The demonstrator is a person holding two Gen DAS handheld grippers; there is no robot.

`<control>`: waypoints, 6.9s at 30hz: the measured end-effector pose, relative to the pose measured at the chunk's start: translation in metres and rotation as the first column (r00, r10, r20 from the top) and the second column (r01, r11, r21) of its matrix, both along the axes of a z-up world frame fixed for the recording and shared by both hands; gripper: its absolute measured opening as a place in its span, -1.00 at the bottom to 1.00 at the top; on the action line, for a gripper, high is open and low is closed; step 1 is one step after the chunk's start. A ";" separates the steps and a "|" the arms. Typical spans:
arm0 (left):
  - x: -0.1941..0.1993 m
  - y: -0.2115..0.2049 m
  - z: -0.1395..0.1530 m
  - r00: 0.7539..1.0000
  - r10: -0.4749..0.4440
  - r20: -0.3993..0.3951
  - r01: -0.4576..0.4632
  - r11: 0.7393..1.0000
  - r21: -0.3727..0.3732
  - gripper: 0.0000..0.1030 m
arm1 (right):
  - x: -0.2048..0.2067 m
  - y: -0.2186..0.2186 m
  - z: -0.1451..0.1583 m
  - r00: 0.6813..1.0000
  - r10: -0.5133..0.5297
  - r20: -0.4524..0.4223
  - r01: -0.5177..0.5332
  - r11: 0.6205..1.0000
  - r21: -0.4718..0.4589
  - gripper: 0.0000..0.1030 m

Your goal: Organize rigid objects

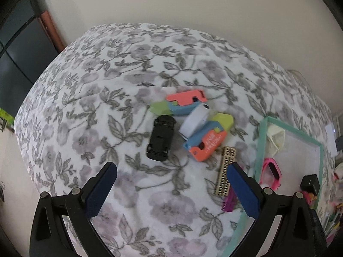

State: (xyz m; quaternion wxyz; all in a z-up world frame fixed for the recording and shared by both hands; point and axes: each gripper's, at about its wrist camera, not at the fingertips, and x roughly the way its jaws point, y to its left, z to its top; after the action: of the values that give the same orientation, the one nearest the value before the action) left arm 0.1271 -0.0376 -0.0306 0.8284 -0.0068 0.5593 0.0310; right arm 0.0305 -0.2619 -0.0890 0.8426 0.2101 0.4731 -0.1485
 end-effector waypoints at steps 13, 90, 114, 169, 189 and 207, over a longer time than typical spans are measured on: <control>0.019 0.075 -0.006 0.993 0.113 -0.031 -0.114 0.992 -0.045 0.98 | 0.042 0.062 0.013 0.980 0.181 0.080 -0.172 0.979 -0.108 1.00; 0.055 0.069 -0.055 0.988 0.081 -0.134 -0.091 0.993 -0.076 -0.31 | 0.078 0.135 -0.074 0.906 0.374 -0.200 -0.405 0.903 -0.145 -0.56; 0.032 0.063 -0.003 0.998 0.063 0.006 -0.062 0.994 -0.084 -0.31 | 0.042 0.099 -0.044 0.950 0.292 -0.113 -0.297 0.955 -0.024 -0.58; -0.058 -0.126 -0.032 0.864 -0.472 -0.178 0.445 0.879 -0.172 -0.30 | -0.040 -0.071 -0.030 0.951 -0.172 -0.258 0.173 0.985 -0.019 -0.57; -0.063 -0.138 -0.066 0.837 -0.472 -0.278 0.439 0.881 -0.173 -0.30 | -0.035 -0.071 -0.049 0.933 -0.172 -0.316 0.181 0.984 -0.002 -0.52; -0.056 -0.131 -0.054 0.851 -0.457 -0.257 0.400 0.883 -0.244 0.01 | -0.035 -0.069 -0.025 0.949 -0.168 -0.265 0.164 0.986 -0.037 -0.45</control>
State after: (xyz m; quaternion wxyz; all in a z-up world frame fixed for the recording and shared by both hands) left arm 0.0716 -0.1684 -0.0850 0.7128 0.0480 0.6688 -0.2057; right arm -0.0049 -0.3304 -0.1137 0.7571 0.2212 0.5620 -0.2491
